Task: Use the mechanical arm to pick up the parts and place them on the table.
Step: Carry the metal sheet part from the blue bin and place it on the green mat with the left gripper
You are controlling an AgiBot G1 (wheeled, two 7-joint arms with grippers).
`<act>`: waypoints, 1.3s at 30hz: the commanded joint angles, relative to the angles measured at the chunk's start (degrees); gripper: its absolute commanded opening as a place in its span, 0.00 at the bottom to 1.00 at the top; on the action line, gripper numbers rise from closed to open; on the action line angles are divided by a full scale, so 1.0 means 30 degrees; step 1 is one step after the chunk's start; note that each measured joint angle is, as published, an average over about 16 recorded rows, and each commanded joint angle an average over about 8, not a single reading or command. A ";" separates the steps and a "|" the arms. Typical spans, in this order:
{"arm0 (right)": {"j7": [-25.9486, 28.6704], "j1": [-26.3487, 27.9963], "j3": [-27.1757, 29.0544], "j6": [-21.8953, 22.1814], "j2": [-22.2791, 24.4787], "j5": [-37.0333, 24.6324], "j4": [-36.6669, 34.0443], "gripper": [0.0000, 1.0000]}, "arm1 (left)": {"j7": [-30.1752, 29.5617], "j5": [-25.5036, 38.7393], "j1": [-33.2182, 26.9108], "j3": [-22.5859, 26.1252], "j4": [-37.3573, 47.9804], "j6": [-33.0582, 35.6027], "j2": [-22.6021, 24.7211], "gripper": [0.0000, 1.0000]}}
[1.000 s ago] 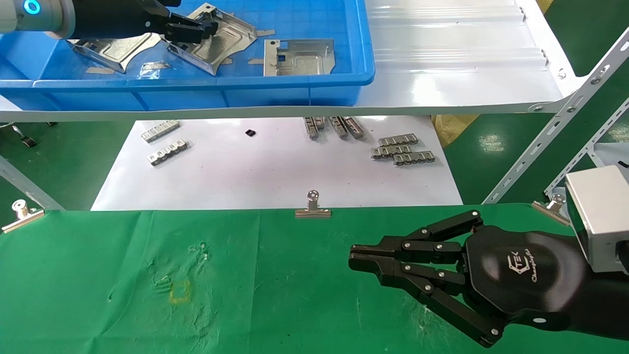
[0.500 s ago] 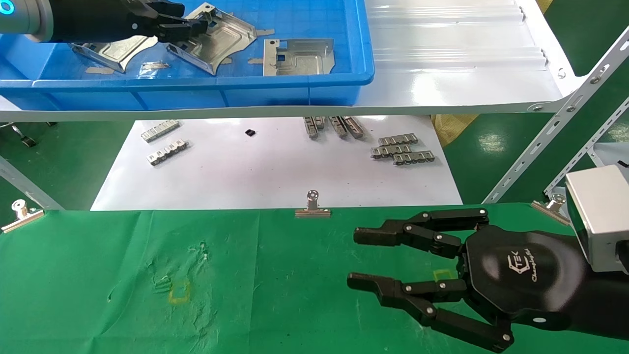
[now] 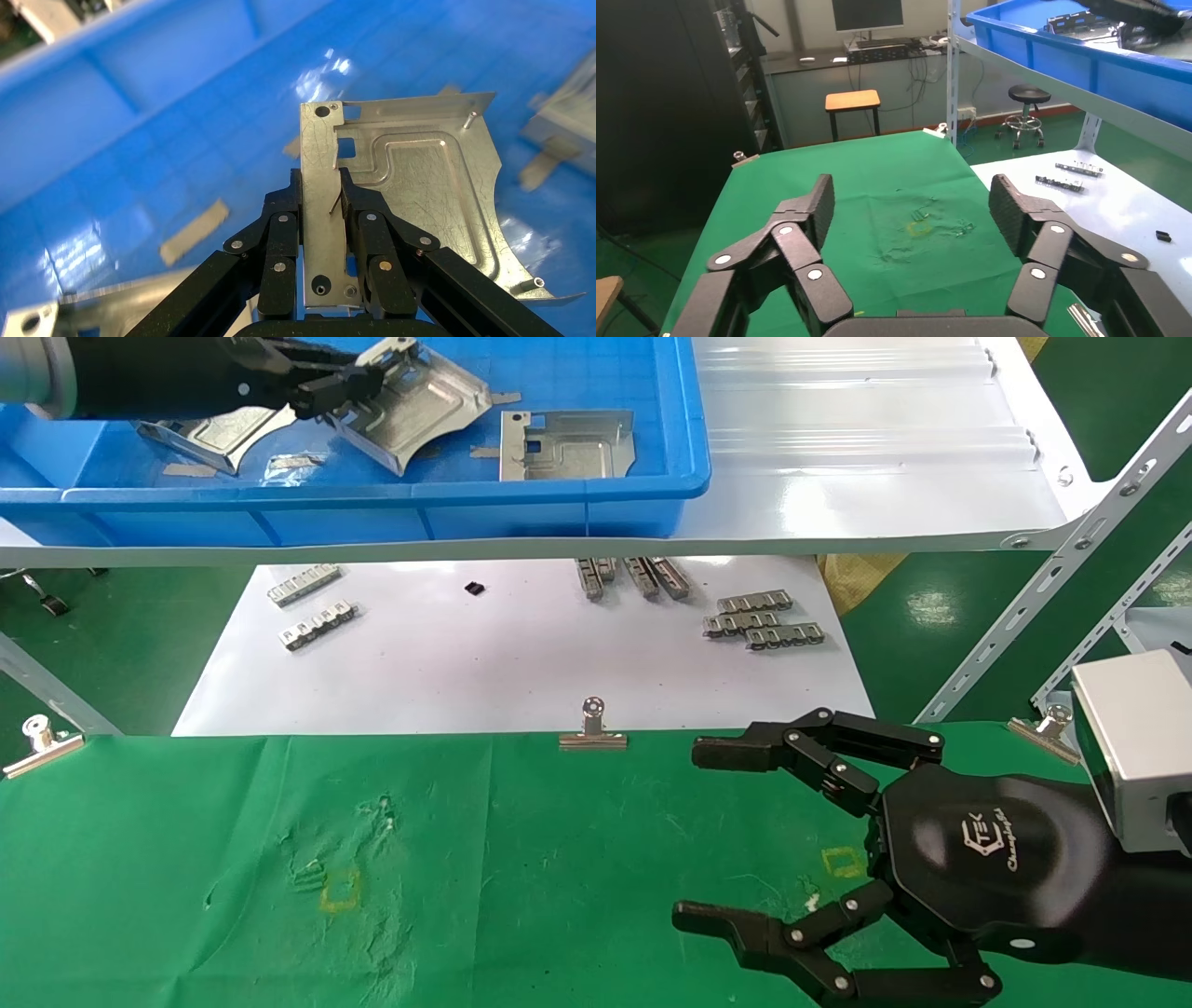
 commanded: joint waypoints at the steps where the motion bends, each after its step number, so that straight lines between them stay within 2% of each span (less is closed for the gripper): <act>1: 0.0000 0.0000 0.0000 0.0000 0.0000 0.0000 0.0000 1.00 | 0.0203 -0.0196 -0.0076 -0.0138 -0.0183 0.0319 -0.0146 0.00; 11: -0.0001 0.0000 -0.0002 0.0001 0.0001 0.0001 0.0000 1.00 | 0.2790 -0.1937 -0.0233 -0.1163 -0.1498 0.7542 -0.1804 0.00; 15: -0.0001 0.0001 -0.0002 0.0001 0.0001 0.0001 0.0000 1.00 | 0.3857 -0.2309 0.0330 -0.1161 -0.2084 0.9372 -0.2438 0.00; 19: -0.0001 0.0001 -0.0003 0.0001 0.0001 0.0002 0.0000 1.00 | 0.4756 -0.2981 0.1560 -0.0756 -0.3680 0.9831 -0.3260 0.00; 22: -0.0001 0.0001 -0.0003 0.0001 0.0001 0.0002 0.0000 1.00 | 0.5375 -0.4009 0.3010 0.0040 -0.6114 0.9932 -0.4267 0.00; 27: -0.0002 0.0001 -0.0003 0.0001 0.0001 0.0002 0.0000 1.00 | 0.6053 -0.6603 0.5664 0.2278 -1.1188 0.9856 -0.6782 0.00; 30: -0.0002 0.0001 -0.0004 0.0001 0.0001 0.0003 0.0000 1.00 | 0.6515 -0.7666 0.6788 0.3720 -1.2997 0.9701 -0.8059 0.00; 34: -0.0002 0.0001 -0.0004 0.0002 0.0002 0.0003 0.0000 1.00 | 0.7903 -0.7689 0.7841 0.5275 -1.2694 0.9311 -0.8491 0.00; 39: -0.0002 0.0001 -0.0005 0.0002 0.0002 0.0003 0.0000 1.00 | 1.0476 -0.6760 0.8836 0.6270 -0.9588 0.8364 -0.7562 0.00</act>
